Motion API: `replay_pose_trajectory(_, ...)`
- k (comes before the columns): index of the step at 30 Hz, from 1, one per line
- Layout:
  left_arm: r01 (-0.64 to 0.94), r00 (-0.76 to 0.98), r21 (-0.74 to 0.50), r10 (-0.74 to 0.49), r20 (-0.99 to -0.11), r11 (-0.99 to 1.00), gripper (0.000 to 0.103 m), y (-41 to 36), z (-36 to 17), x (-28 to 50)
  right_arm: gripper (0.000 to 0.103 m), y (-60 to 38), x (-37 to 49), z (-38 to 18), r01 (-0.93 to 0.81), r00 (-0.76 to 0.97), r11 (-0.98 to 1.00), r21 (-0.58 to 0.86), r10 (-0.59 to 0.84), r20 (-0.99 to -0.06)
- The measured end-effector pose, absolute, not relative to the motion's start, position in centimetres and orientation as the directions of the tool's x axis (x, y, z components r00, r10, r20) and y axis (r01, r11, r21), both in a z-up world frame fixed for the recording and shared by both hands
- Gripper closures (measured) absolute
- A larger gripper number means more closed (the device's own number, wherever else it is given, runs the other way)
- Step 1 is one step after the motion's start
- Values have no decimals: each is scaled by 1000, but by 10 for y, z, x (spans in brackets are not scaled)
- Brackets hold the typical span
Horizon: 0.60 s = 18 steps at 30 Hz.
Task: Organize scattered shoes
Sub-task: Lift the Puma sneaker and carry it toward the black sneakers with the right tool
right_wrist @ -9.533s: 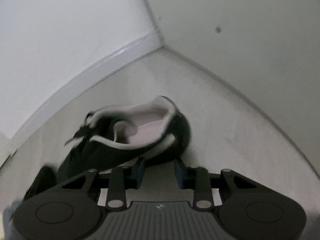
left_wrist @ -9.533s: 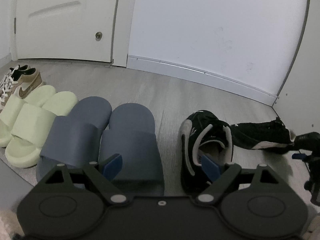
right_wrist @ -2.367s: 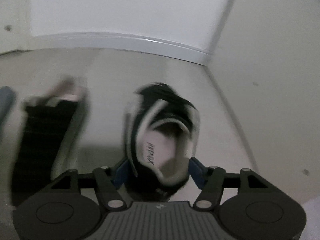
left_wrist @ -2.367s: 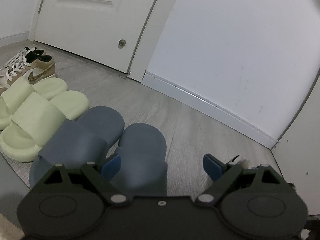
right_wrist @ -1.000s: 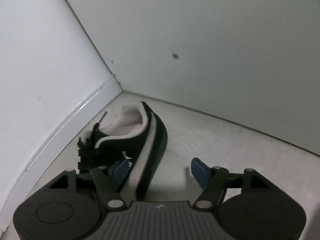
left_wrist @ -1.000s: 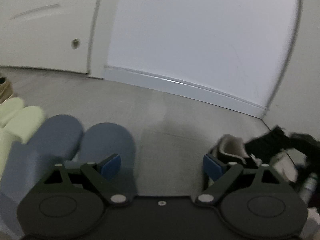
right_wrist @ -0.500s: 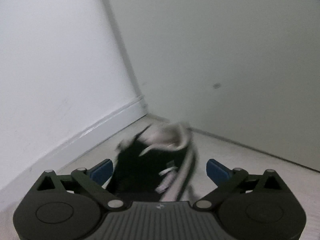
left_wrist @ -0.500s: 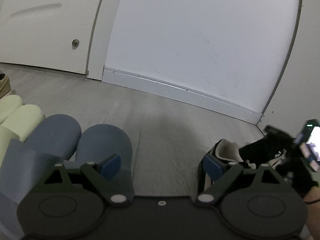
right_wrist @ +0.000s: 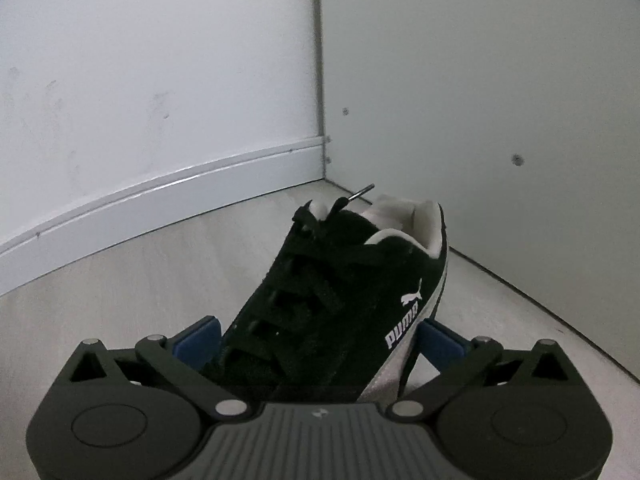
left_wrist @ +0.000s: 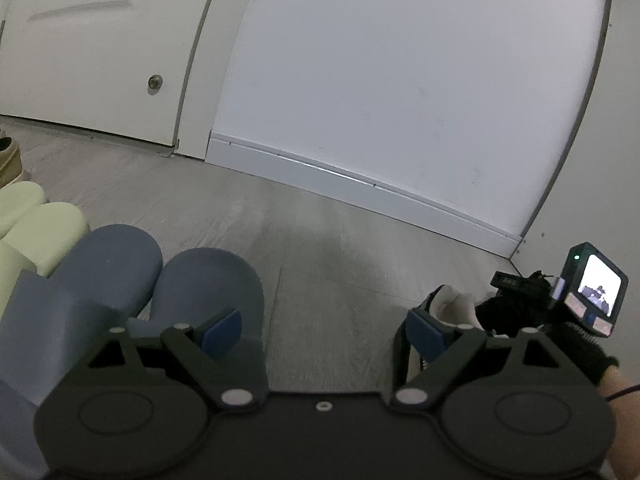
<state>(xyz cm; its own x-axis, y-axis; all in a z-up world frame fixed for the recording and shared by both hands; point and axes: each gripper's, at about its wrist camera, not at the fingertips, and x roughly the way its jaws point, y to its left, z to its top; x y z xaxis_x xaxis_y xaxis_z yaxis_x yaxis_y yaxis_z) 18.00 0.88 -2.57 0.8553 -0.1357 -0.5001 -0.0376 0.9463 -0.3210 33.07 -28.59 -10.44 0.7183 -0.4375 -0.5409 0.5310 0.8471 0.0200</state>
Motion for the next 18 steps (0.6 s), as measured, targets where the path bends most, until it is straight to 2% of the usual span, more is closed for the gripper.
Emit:
replay_pose_trajectory(4,-45,858,-325,-131,-497,945,13,10,-26,179,1,-302,333,-96,437,711,899,30,-325,-624)
replay_pose_trajectory(9,-39,868,-316,-124,-481,948,13,9,-23,172,2,-334,305,-90,394,644,895,210,-107,-757)
replay_pose_trajectory(12,-37,874,-323,-126,-469,946,13,10,-22,169,3,-324,292,-79,381,639,920,93,-189,-745)
replay_pose_trajectory(14,-40,874,-326,-124,-469,945,13,10,-22,170,2,-307,282,-74,332,689,943,27,-223,-689)
replay_pose_trajectory(16,-47,873,-332,-123,-471,942,13,12,-23,170,0,-300,284,-75,290,714,956,40,-188,-675)
replay_pose_trajectory(18,-58,872,-339,-118,-475,939,13,14,-24,171,0,-291,291,-83,308,706,951,-12,-237,-668)
